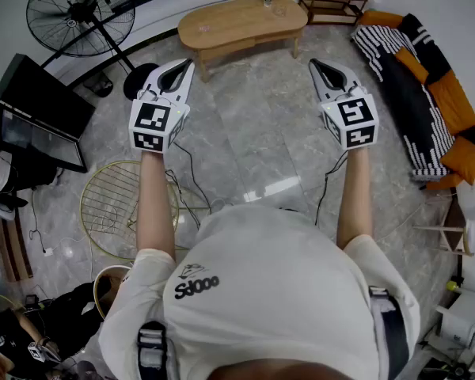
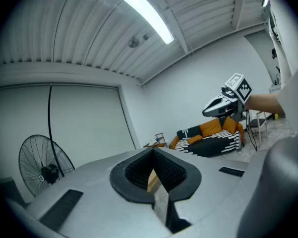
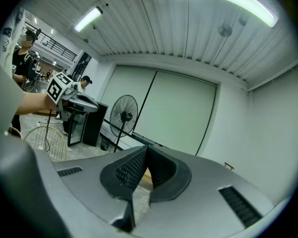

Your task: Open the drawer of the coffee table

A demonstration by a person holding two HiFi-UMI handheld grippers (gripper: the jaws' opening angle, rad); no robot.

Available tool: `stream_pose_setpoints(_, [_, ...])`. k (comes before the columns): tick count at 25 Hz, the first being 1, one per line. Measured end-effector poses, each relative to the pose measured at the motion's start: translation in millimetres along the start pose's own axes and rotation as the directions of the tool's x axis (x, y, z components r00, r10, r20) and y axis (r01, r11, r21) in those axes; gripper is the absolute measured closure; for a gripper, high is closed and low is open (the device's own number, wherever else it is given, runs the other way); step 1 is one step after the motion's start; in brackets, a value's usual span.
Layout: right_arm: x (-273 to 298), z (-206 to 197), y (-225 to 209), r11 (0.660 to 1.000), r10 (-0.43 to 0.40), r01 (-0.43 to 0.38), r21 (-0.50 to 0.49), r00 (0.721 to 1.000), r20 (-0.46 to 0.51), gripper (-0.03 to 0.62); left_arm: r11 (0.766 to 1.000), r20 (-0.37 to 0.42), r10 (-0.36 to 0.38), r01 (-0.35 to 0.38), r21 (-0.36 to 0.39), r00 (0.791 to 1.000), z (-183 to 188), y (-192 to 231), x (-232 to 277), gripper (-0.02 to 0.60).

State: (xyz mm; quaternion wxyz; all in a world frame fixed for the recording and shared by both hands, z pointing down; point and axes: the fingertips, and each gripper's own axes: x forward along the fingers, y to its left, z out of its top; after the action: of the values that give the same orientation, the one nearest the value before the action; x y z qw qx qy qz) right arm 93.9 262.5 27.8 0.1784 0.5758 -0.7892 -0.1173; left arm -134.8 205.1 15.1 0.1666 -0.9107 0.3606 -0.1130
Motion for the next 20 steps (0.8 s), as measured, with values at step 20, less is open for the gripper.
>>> stream_pose_setpoints(20, [-51, -43, -63, 0.996, 0.079, -0.081, 0.039, 0.996, 0.044, 0.588, 0.996, -0.097, 0.086, -0.088, -0.020, 0.992, 14, -85, 10, 0.565])
